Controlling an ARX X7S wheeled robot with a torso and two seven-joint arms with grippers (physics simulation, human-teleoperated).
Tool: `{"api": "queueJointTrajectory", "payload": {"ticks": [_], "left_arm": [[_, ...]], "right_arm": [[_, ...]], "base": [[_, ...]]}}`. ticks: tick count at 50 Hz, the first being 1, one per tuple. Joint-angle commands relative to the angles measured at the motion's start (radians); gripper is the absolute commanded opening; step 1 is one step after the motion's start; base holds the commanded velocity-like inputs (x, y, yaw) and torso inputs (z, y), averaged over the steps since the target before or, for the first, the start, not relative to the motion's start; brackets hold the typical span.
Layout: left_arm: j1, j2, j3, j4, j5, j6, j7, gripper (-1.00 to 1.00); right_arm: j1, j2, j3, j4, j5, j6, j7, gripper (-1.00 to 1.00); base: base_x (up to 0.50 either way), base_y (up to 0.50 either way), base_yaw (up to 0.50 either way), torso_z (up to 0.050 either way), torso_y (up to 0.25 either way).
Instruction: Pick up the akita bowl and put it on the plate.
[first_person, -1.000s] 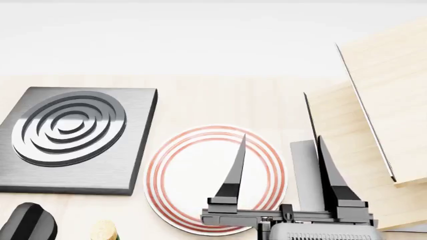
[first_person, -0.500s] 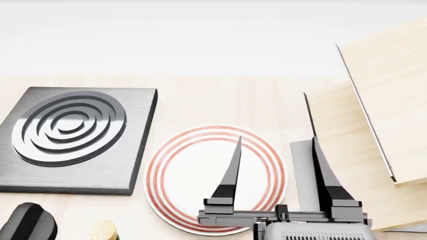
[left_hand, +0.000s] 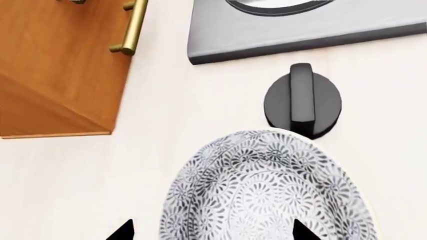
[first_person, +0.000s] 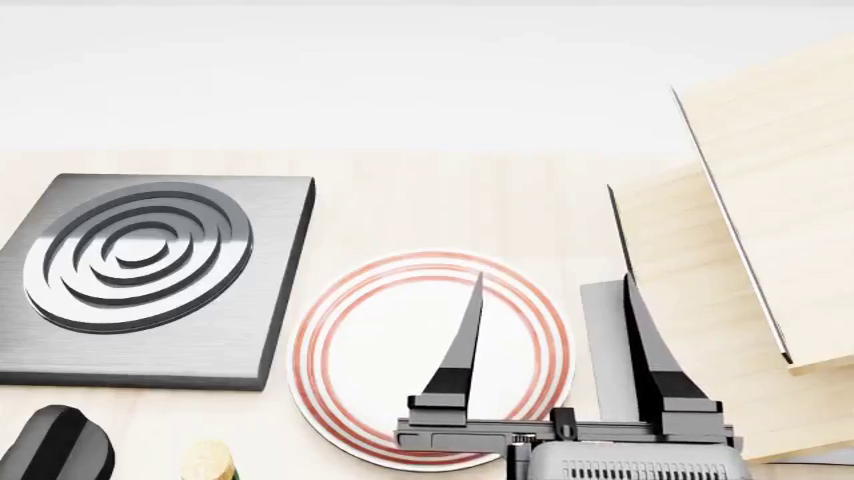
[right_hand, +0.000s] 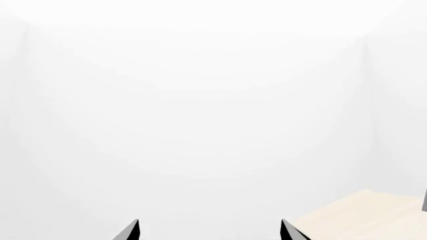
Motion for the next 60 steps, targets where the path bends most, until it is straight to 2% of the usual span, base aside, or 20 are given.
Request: {"api": "queueJointTrajectory", "payload": {"ticks": [1, 29, 60], "left_arm": [[0.075, -0.010, -0.053, 0.007, 0.010, -0.002, 0.013, 1.00], [0.231, 0.044, -0.207, -0.024, 0.094, -0.042, 0.091, 1.00], [0.258, 0.047, -0.223, -0.113, 0.161, -0.047, 0.177, 1.00]], "right_arm": [[0.002, 0.002, -0.003, 0.003, 0.003, 0.000, 0.003, 1.00], [0.007, 0.004, -0.018, 0.015, 0.005, -0.002, 0.007, 1.00], [0.011, 0.005, -0.033, 0.036, 0.006, -0.015, 0.012, 1.00]], "base": [[0.00, 0.00, 0.00, 0.000, 0.000], [0.00, 0.00, 0.00, 0.000, 0.000], [0.00, 0.00, 0.00, 0.000, 0.000]]}}
